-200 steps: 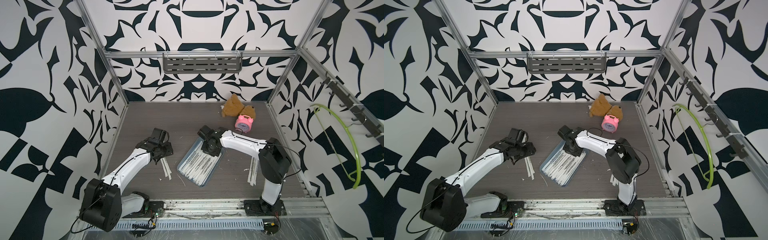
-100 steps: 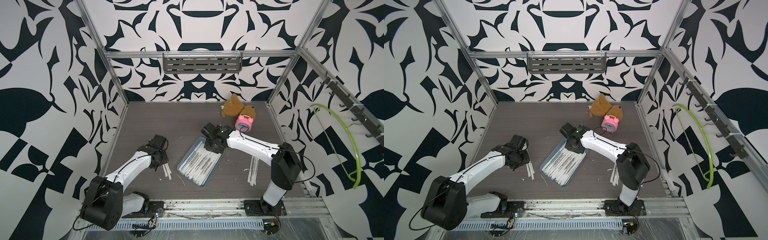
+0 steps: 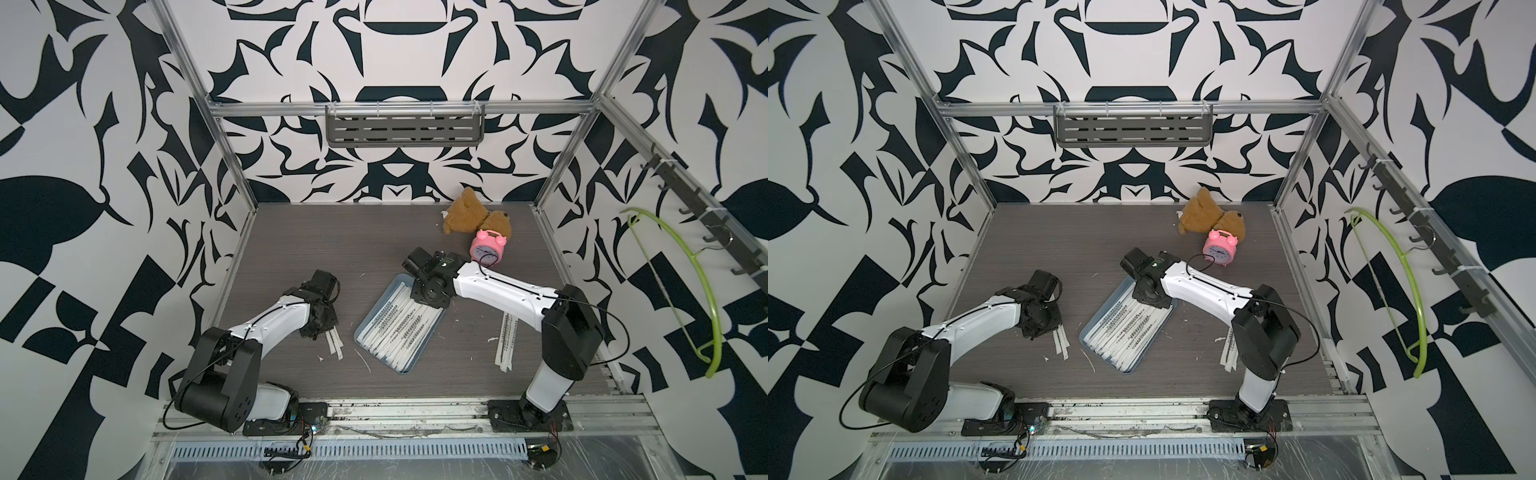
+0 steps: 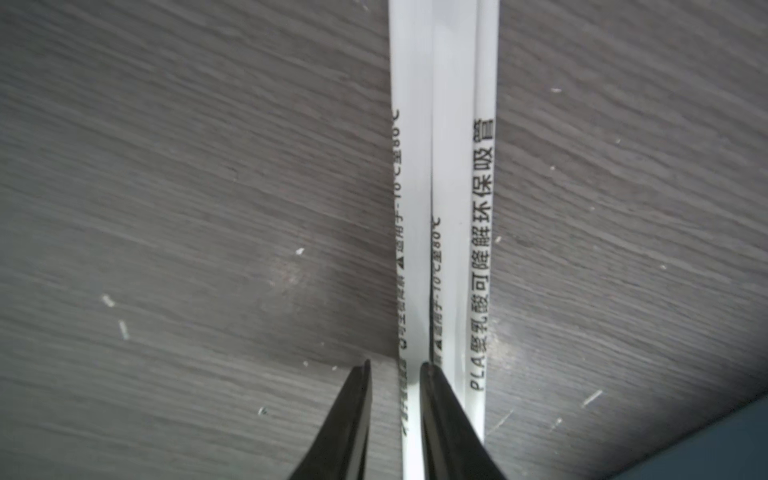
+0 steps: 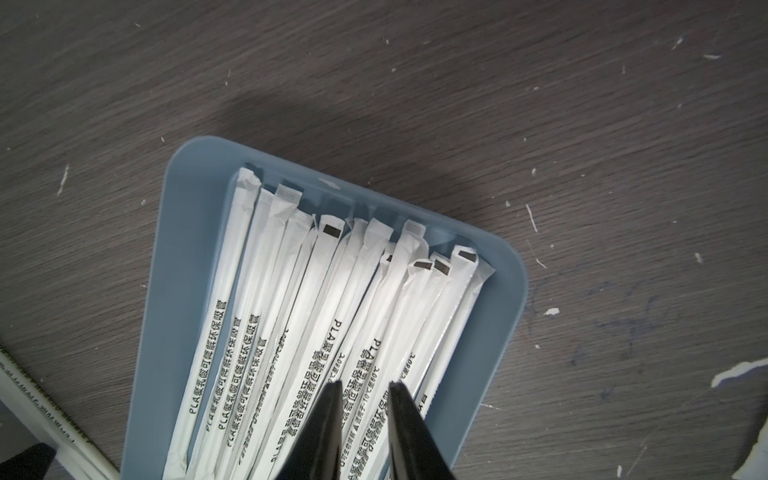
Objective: Put the straws into the storage box
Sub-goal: Pick up the straw from the center of the board.
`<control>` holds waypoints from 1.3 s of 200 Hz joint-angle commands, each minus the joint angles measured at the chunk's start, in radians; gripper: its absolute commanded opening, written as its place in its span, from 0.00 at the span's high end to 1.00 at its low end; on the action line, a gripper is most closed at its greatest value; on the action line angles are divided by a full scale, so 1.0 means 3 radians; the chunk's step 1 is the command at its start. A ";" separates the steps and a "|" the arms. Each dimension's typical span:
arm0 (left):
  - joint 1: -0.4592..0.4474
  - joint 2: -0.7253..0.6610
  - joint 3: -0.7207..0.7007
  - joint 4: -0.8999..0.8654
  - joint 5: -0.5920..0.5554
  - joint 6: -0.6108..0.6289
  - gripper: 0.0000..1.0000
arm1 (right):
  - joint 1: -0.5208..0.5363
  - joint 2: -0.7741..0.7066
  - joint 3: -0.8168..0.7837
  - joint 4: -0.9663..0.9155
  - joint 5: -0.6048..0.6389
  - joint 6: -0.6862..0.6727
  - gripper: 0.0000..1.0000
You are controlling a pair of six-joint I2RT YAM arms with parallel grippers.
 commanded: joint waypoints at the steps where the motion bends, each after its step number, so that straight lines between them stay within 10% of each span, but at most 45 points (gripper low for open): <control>1: 0.0012 0.0075 -0.0002 0.0058 0.0032 0.0034 0.76 | -0.0001 -0.0101 0.0024 -0.0054 0.0115 -0.0032 0.75; 55: 0.0012 0.0170 0.0043 -0.0059 -0.0015 -0.0049 0.94 | 0.0000 -0.0111 -0.0001 -0.0009 0.0120 -0.0020 0.75; 184: 0.0073 -0.0622 0.0543 -0.0718 -0.0495 0.0341 1.00 | -0.0239 -0.0264 -0.0045 -0.0038 0.0099 -0.0167 0.76; 225: 0.0034 -0.0795 0.0693 0.0028 0.0832 0.1241 1.00 | -0.0624 -0.0626 -0.0221 -0.0075 0.0125 -0.0330 0.76; 260: -0.0922 -0.0457 0.1004 0.0105 0.1270 0.2211 1.00 | -0.0894 -0.0892 -0.0344 -0.0127 0.0158 -0.0412 0.75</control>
